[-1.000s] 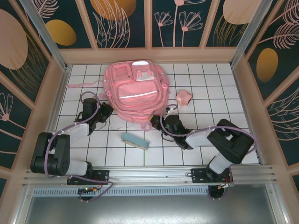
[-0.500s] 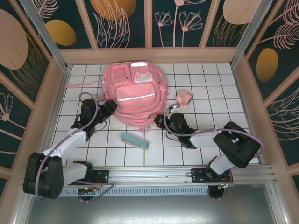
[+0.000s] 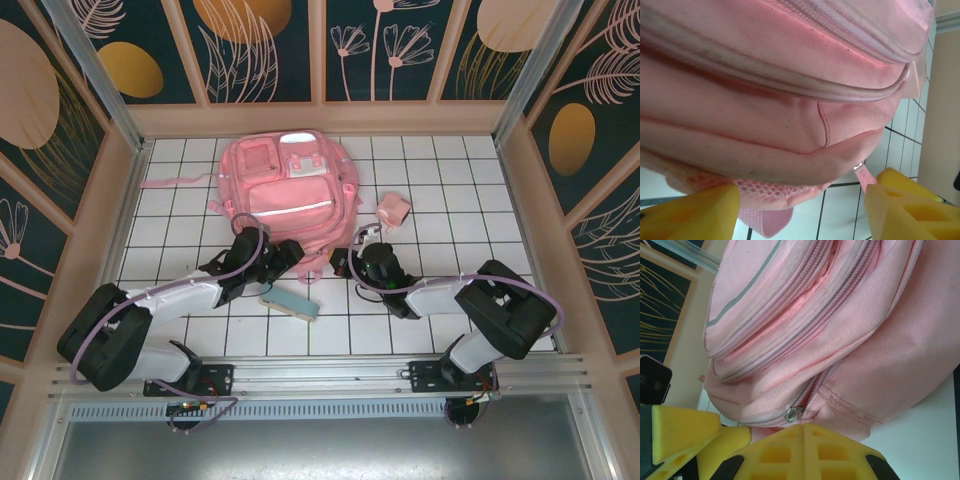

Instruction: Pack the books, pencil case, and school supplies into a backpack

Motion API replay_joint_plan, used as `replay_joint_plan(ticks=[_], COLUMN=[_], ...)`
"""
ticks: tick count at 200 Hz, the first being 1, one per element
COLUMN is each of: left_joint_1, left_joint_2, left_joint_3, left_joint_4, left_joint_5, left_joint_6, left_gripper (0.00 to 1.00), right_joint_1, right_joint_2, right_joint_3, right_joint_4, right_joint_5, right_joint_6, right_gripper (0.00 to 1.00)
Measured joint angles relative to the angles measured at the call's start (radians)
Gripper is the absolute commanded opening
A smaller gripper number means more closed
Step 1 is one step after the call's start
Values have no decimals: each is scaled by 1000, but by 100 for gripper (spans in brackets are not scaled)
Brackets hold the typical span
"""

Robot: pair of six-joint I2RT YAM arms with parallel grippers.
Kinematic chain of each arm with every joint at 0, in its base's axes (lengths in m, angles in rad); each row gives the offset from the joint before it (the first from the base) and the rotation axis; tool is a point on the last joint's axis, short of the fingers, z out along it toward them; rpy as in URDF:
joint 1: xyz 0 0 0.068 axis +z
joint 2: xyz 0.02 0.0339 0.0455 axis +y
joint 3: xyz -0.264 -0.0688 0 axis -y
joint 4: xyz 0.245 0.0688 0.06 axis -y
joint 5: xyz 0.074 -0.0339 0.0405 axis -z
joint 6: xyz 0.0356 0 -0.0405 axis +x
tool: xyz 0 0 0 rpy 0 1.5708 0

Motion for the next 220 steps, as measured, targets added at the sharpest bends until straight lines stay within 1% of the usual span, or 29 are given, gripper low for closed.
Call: replay_joint_plan(ticks=[14, 19, 36, 54, 59, 70, 78, 83, 87, 104, 116, 121, 140, 152, 172, 220], left_joint_1=[-1, -1, -3, -4, -4, -5, -5, -5, -5, -6, -6, -7, -8, -8, -8, -8], left_joint_2=[24, 31, 58, 93, 103, 118, 124, 127, 128, 128, 128, 128, 125, 120, 116, 116], left_joint_3=[16, 21, 44, 70, 76, 82, 85, 87, 88, 93, 97, 100, 105, 106, 109, 122], left_joint_4=[4, 5, -1, -19, -23, -29, -33, -38, -42, -53, -63, -68, -82, -90, -98, -114], left_joint_5=[-16, -20, -47, -78, -84, -97, -104, -108, -110, -125, -130, -132, -145, -149, -149, -148], left_joint_6=[-16, -19, -26, -13, -8, -11, -3, -8, -2, 5, 10, 13, 28, 37, 48, 64], left_gripper=[73, 70, 48, 28, 24, 13, 7, 3, 0, 0, 0, 0, 0, 0, 0, 0], right_joint_1=[0, 0, 0, 0, 0, 0, 0, 0, 0, -6, -21, -32, -83, -111, -148, -170], right_joint_2=[1, 2, 9, 23, 27, 33, 33, 33, 33, 31, 26, 23, 14, 14, 21, 86], right_joint_3=[0, 0, 0, 6, 12, 26, 36, 41, 47, 66, 73, 75, 84, 95, 120, 173], right_joint_4=[-13, -18, -33, -58, -72, -101, -121, -132, -142, -182, -204, -212, -236, -247, -259, -257], right_joint_5=[-10, -12, -20, -35, -39, -42, -46, -46, -47, -55, -68, -79, -127, -169, -243, -353], right_joint_6=[-15, -18, -33, -59, -69, -93, -114, -121, -138, -180, -204, -219, -250, -267, -287, -301], right_gripper=[0, 0, 0, 0, 5, 11, 17, 23, 25, 29, 36, 37, 37, 39, 39, 40])
